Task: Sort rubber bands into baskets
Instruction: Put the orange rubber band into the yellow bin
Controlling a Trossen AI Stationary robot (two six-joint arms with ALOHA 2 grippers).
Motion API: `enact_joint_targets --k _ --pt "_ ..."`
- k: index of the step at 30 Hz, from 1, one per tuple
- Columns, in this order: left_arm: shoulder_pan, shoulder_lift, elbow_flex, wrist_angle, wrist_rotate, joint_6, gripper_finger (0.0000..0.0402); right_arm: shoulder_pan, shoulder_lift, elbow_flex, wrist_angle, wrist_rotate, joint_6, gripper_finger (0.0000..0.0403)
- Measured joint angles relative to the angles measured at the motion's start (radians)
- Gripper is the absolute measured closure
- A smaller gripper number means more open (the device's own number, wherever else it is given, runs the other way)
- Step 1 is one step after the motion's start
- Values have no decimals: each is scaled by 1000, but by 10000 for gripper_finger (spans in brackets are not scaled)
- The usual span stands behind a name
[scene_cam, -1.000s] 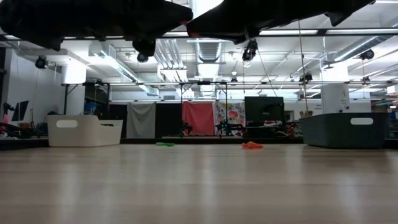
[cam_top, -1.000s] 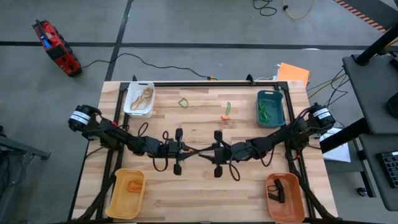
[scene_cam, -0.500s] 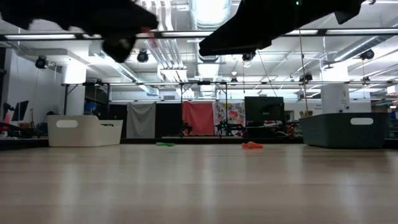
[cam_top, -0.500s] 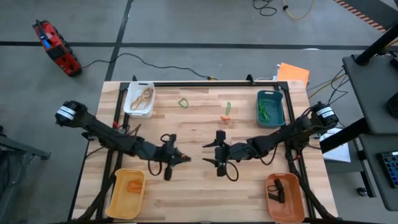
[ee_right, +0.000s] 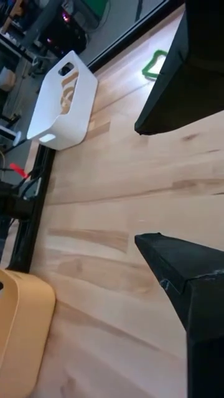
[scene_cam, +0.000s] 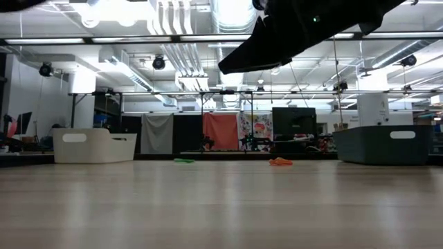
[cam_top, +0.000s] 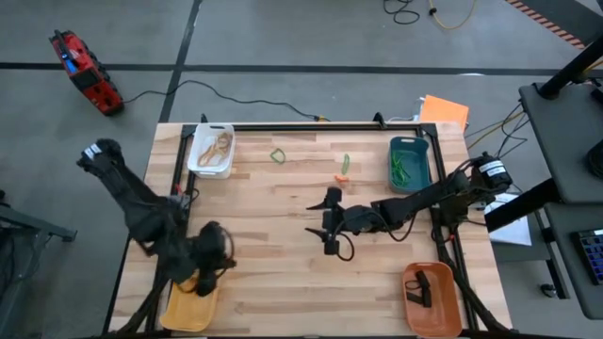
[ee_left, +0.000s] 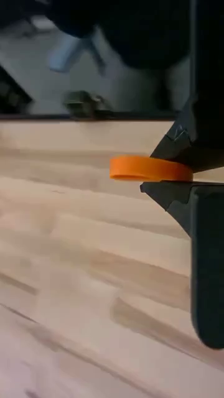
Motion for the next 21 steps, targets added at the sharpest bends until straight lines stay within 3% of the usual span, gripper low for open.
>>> enact_joint_targets --k 3,6,15,21 --pt "-77 29 75 -192 -9 -108 402 -10 2 0 3 -1 1 137" --pt "-129 56 106 -274 32 -219 402 -16 3 0 -3 -3 5 136" --pt "-205 157 106 -358 293 -517 401 -16 3 0 -4 -5 5 133" --pt "-233 224 113 -359 412 -613 401 -16 4 0 -4 -5 1 132"
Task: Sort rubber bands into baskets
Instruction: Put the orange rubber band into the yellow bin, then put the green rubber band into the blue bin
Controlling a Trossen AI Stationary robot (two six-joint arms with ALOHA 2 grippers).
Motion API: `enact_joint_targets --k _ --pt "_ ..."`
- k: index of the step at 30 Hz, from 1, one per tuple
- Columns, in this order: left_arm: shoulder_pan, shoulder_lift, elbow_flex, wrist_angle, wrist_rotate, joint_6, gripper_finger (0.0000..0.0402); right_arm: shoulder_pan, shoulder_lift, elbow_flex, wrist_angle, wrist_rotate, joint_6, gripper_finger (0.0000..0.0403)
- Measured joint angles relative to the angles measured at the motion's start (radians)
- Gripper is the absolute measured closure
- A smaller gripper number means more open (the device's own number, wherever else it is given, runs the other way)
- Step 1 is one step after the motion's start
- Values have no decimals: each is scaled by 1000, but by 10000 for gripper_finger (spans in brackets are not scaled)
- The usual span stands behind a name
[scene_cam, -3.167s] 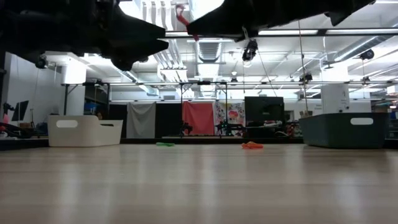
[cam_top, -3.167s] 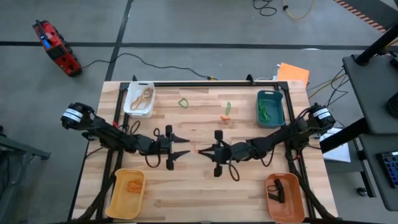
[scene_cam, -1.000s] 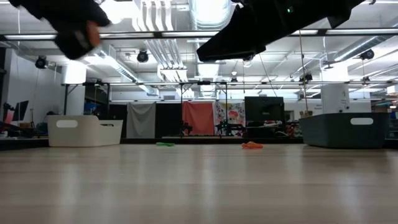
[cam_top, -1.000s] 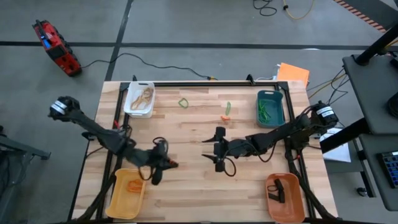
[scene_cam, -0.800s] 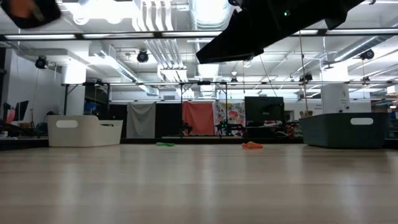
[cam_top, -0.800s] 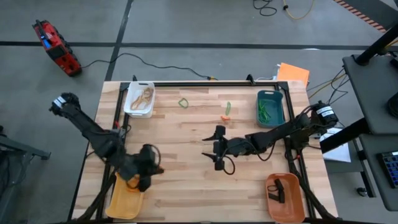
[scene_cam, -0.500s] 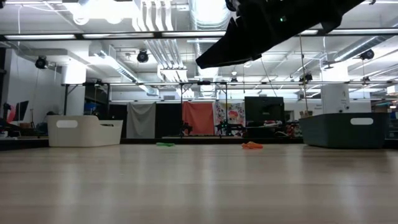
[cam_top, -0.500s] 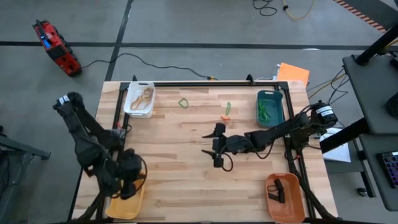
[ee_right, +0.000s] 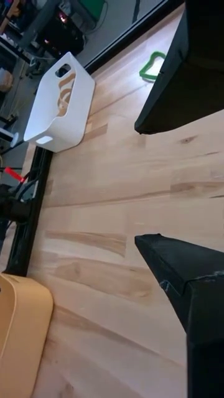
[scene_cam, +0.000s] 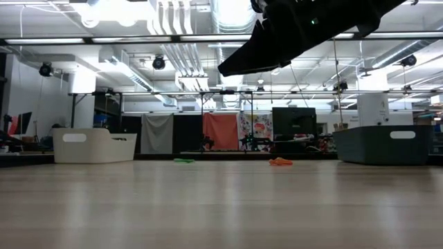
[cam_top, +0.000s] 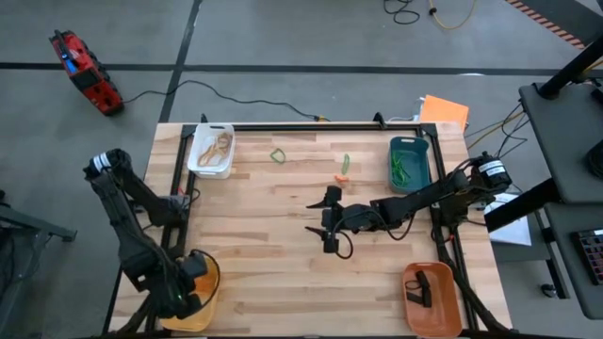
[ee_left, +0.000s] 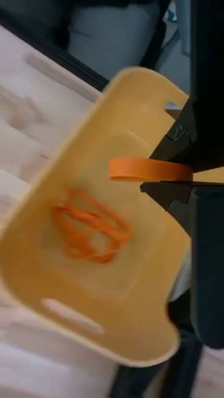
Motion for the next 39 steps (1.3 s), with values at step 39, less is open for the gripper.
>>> enact_joint_targets --k 39 --pt "-8 93 112 42 -1061 810 269 -78 -1 0 -161 223 323 142"
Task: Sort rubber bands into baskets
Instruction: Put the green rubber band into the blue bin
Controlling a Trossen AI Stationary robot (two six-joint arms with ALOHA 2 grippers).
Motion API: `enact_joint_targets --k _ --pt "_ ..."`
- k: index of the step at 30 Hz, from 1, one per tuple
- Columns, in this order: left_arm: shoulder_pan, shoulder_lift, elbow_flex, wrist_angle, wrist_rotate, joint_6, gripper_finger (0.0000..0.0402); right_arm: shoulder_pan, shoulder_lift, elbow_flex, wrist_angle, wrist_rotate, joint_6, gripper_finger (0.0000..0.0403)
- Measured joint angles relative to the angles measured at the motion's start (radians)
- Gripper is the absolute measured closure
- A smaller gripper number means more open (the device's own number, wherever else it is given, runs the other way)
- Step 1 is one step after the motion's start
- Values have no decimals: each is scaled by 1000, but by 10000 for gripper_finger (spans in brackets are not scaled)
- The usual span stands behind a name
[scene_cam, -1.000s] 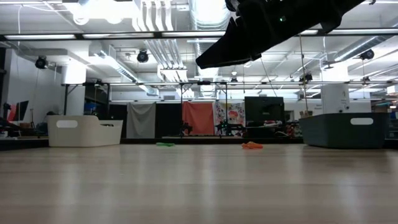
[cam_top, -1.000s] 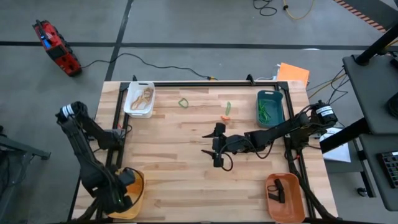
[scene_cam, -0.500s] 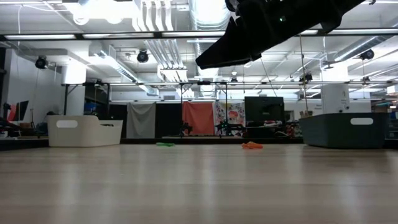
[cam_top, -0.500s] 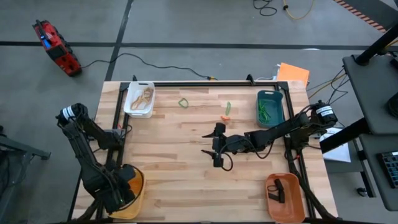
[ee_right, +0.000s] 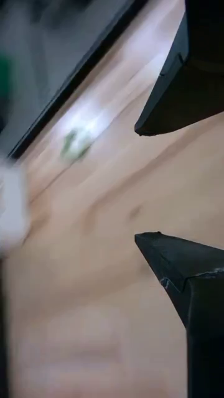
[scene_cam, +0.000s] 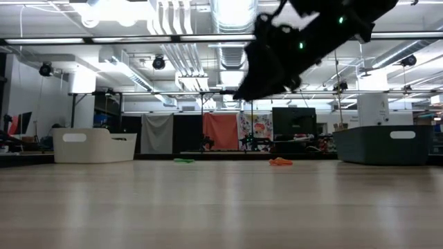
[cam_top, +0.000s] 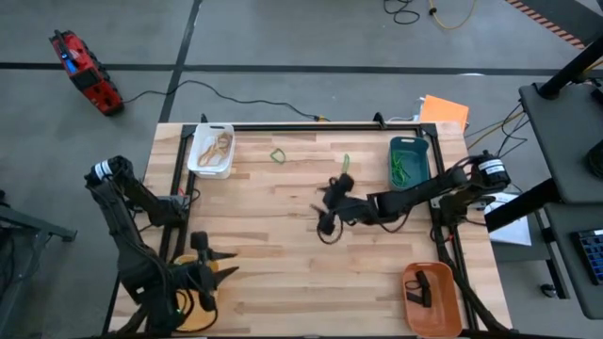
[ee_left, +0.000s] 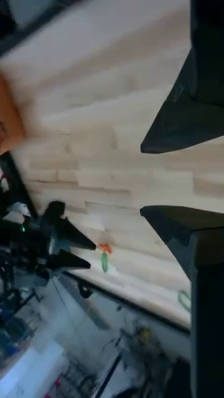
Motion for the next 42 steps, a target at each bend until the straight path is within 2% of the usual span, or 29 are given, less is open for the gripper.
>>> enact_joint_targets --k 6,9,11,16,18,20,23,26,31,34,38,42 --pt "91 -12 -136 82 12 75 308 -97 -24 42 -308 33 317 157" --pt "163 -23 -205 207 77 171 333 -159 -27 91 -413 -19 394 164" --pt "214 -31 -251 354 154 312 351 -202 -26 134 -469 -60 407 170" --pt "329 -81 -410 863 404 759 393 -313 0 265 -660 -139 408 187" --pt "367 -114 -481 1029 475 869 399 -352 15 312 -755 -146 408 194" --pt "397 -152 -550 1151 497 920 398 -387 32 351 -827 -146 408 202" --pt "433 -213 -627 1318 498 935 399 -433 53 375 -906 -166 392 213" --pt "454 -278 -677 1445 497 936 399 -480 67 370 -917 -258 379 223" --pt "467 -366 -722 1464 487 940 400 -553 106 361 -922 -308 382 235" --pt "467 -385 -722 1467 410 980 400 -585 131 360 -912 -355 388 235" --pt "468 -388 -711 1463 205 1003 400 -605 174 360 -904 -398 388 227" --pt "469 -388 -715 1457 178 1045 400 -606 205 360 -897 -403 394 218"
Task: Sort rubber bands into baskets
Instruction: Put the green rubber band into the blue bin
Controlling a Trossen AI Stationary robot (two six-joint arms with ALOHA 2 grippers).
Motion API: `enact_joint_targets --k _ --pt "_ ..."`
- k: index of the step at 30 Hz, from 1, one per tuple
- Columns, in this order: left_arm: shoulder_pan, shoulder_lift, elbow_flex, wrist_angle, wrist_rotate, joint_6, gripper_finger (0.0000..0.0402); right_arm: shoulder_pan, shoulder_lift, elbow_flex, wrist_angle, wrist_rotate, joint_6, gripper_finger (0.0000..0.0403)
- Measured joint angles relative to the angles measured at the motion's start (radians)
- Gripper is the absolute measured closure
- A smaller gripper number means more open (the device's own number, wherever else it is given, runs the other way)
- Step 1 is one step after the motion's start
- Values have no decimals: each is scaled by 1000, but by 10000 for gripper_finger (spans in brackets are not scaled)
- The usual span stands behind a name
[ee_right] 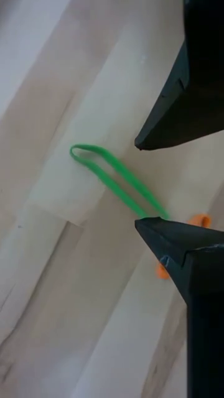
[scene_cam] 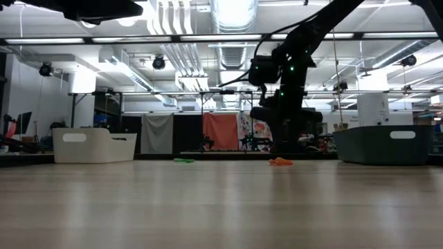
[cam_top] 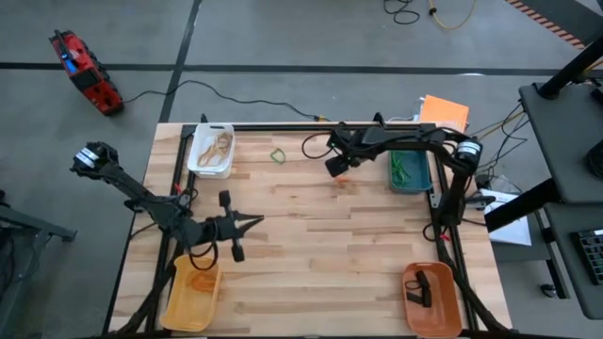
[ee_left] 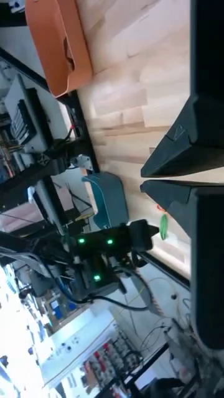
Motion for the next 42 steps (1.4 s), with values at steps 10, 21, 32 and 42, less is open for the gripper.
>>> enact_joint_targets --k 10,21,32,42 --pt "4 3 0 -3 -2 19 400 0 74 0 44 -6 -3 224" --pt "22 4 0 -5 -2 44 400 1 106 1 55 -6 -11 295" --pt "39 4 0 -6 -2 40 400 1 97 0 50 -6 -60 393" --pt "41 4 0 -9 -2 23 400 13 -117 14 -119 14 -84 394"
